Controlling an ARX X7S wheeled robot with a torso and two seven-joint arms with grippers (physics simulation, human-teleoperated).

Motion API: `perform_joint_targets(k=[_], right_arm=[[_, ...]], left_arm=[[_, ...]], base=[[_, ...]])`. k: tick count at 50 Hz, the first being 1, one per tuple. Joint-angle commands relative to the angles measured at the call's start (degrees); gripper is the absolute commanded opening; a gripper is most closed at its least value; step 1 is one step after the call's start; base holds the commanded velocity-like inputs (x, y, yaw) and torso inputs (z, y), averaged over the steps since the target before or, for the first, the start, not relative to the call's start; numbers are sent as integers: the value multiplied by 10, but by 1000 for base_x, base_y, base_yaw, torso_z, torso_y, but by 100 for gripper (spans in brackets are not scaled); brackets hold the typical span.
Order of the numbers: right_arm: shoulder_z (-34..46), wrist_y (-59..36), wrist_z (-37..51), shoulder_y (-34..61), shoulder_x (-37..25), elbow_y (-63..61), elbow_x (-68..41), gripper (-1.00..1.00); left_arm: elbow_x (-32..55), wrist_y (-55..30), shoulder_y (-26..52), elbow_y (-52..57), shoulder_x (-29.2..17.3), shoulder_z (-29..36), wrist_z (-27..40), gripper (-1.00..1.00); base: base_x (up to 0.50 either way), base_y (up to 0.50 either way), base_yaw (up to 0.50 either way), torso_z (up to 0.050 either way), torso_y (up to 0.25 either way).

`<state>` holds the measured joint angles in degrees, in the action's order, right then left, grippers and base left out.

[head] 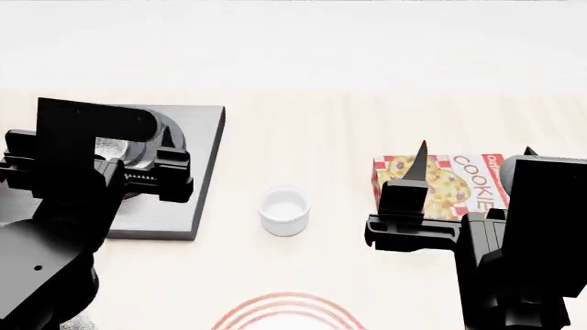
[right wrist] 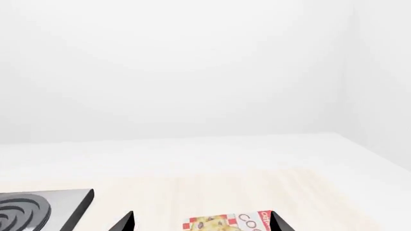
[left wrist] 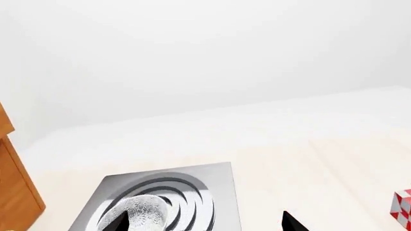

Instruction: Pick the akita bowl on the stove and place it on the plate.

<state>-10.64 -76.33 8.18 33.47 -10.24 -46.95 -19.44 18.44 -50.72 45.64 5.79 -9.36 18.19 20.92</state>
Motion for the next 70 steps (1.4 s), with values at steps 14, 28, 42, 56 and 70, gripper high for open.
perform_joint_targets(k=[14, 28, 42, 56, 70], right_arm=[[-13, 1, -4, -2, 8, 0, 3, 100], [-13, 2, 0, -2, 6, 0, -3, 100], [-17, -5, 6, 1, 6, -5, -10, 100], [-17, -5, 11, -1, 3, -5, -15, 100], [-17, 1, 15, -4, 1, -4, -20, 100]], left_arm=[[2, -12, 0, 3, 6, -11, -6, 100], [6, -10, 2, -2, 3, -8, -4, 100], [15, -23, 16, 1, -1, -9, -4, 100], [34, -88, 193, -82, -4, -15, -41, 100], [22, -56, 354, -337, 33, -37, -51, 100]], base=[[318, 0, 0, 0, 1], [317, 0, 0, 0, 0], [226, 0, 0, 0, 0], [0, 0, 0, 0, 0], [0, 0, 0, 0, 0]])
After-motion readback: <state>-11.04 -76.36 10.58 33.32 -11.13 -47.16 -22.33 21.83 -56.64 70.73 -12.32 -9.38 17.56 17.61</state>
